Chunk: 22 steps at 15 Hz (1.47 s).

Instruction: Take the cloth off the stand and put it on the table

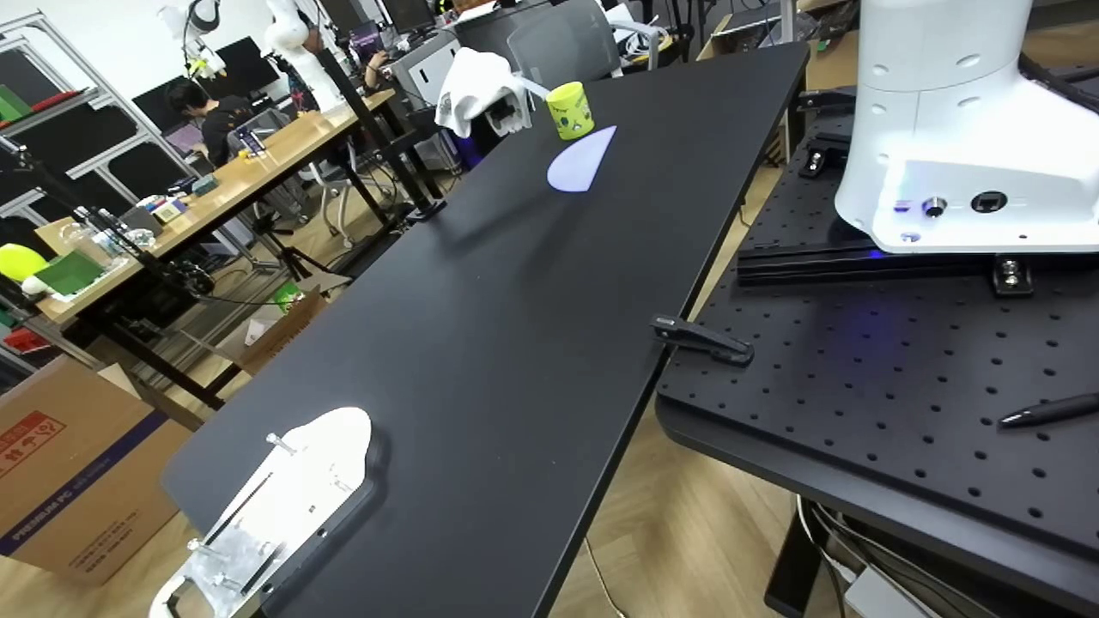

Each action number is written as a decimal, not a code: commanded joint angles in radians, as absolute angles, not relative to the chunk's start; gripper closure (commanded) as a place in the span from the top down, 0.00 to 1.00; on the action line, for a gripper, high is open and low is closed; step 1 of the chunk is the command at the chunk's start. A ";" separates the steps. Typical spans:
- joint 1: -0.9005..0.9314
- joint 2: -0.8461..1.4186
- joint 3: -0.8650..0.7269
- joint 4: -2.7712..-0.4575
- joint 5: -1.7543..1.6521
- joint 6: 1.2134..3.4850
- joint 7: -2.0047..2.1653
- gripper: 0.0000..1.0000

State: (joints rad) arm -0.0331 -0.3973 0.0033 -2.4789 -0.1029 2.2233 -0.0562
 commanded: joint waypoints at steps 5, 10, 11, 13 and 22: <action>0.014 -0.149 0.008 -2.300 -0.095 2.278 -0.152 1.00; 0.030 -0.053 0.016 -2.214 -0.088 2.270 -0.229 0.72; 0.030 -0.039 0.017 -2.202 -0.088 2.268 -0.239 0.67; 0.030 -0.017 0.019 -2.184 -0.083 2.265 -0.257 0.51; 0.044 -0.049 0.044 -2.180 -0.045 2.220 -0.332 0.00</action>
State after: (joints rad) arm 0.0317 -0.0185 0.0367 -2.1872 -0.0722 2.2726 -0.3000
